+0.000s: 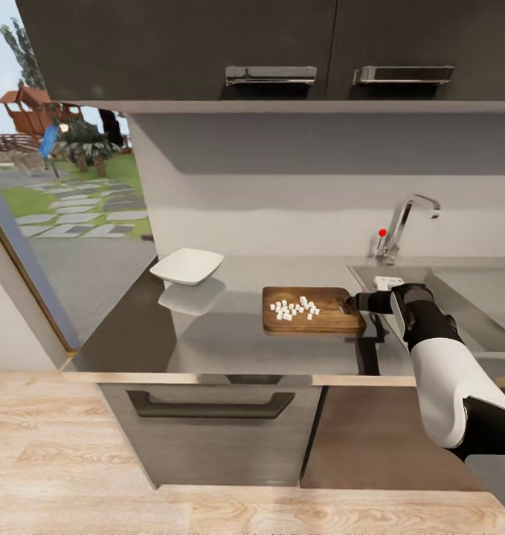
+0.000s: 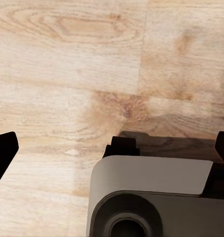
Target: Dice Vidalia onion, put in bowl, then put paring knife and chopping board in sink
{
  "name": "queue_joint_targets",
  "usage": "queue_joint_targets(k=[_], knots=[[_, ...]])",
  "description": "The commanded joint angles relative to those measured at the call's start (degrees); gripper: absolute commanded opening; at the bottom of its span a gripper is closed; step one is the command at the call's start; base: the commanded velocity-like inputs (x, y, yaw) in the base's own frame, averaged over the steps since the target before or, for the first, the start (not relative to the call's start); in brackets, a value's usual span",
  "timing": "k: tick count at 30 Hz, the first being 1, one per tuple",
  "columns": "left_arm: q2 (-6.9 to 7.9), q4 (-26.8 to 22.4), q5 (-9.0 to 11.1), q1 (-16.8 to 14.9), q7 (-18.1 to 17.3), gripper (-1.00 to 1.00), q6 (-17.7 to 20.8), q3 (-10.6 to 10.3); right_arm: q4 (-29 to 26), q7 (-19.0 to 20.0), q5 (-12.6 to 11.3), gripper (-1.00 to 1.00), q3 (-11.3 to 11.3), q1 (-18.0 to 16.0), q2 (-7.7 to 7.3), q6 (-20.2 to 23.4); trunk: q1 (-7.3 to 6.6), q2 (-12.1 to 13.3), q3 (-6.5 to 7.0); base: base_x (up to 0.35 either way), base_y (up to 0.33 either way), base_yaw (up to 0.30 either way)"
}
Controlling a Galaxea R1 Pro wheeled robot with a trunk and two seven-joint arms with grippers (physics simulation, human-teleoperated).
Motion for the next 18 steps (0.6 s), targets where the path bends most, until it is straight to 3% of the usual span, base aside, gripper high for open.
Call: queue_joint_targets(k=[1,6,11,18], knots=[[-0.01,0.26,0.41,-0.11,-0.06,1.0,-0.43,-0.05,0.43,0.51,1.16,1.0,-0.2,-0.01,0.05,0.1,0.0,-0.02,-0.11,0.0,0.0,0.0],[-0.01,0.28,0.41,-0.11,-0.06,1.0,-0.43,-0.05,0.43,0.51,1.16,1.0,0.13,-0.01,0.07,0.03,0.0,-0.02,-0.15,0.0,0.0,0.0],[-0.01,0.27,0.41,-0.11,-0.06,1.0,-0.43,-0.05,0.45,0.54,1.11,1.0,3.17,-0.01,0.11,0.03,0.0,-0.02,-0.15,0.0,0.0,0.0],[-0.01,0.28,0.41,-0.11,-0.06,1.0,-0.43,-0.05,0.52,0.43,1.16,1.0,3.61,-0.01,1.23,0.03,0.0,-0.02,-0.15,0.0,0.0,0.0]])
